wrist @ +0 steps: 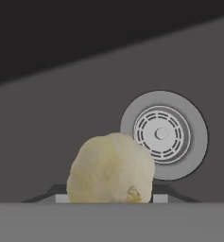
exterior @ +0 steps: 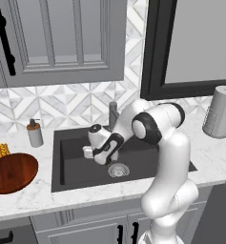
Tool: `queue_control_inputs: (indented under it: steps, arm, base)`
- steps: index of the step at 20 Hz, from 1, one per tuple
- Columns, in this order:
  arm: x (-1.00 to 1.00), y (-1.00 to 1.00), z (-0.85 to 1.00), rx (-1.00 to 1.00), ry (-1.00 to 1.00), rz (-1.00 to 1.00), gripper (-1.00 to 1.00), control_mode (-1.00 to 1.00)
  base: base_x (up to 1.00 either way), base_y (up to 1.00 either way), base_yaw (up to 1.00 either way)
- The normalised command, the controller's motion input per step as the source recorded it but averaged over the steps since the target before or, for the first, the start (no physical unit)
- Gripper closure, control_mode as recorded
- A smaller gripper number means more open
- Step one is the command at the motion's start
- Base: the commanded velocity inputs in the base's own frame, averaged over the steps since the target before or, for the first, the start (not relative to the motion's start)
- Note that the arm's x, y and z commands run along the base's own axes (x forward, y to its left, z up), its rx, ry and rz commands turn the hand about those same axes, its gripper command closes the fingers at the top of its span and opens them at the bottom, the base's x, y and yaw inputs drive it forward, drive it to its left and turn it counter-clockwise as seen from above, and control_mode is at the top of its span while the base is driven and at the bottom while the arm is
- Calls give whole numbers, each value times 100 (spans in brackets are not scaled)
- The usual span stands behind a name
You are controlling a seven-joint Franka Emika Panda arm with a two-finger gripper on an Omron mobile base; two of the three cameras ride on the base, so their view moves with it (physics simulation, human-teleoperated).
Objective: Pick the garlic from the sink and place it in the bowl. Then pick the bowl and place it in the microwave. Then close the microwave door and press the start button.
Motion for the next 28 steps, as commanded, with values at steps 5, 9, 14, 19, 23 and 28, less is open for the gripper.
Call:
queue_control_inputs:
  steps: [5, 9, 14, 19, 23, 28]
  arm:
    - [-68, 12, 100, 0, -14, 0, 100, -100]
    - [-67, 2, 100, 4, -3, 0, 100, -100]
    - [-38, 0, 100, 10, 7, 0, 100, -100]
    - [-50, 19, 95, 5, 6, 2, 100, -100]
    - [-67, 55, 76, 0, 0, 16, 100, -100]
    - [-46, 65, 59, 0, 0, 22, 100, -100]
  base:
    - [0, 0, 0]
    - [0, 0, 0]
    - [0, 0, 0]
    - [0, 0, 0]
    - [0, 0, 0]
    - [0, 0, 0]
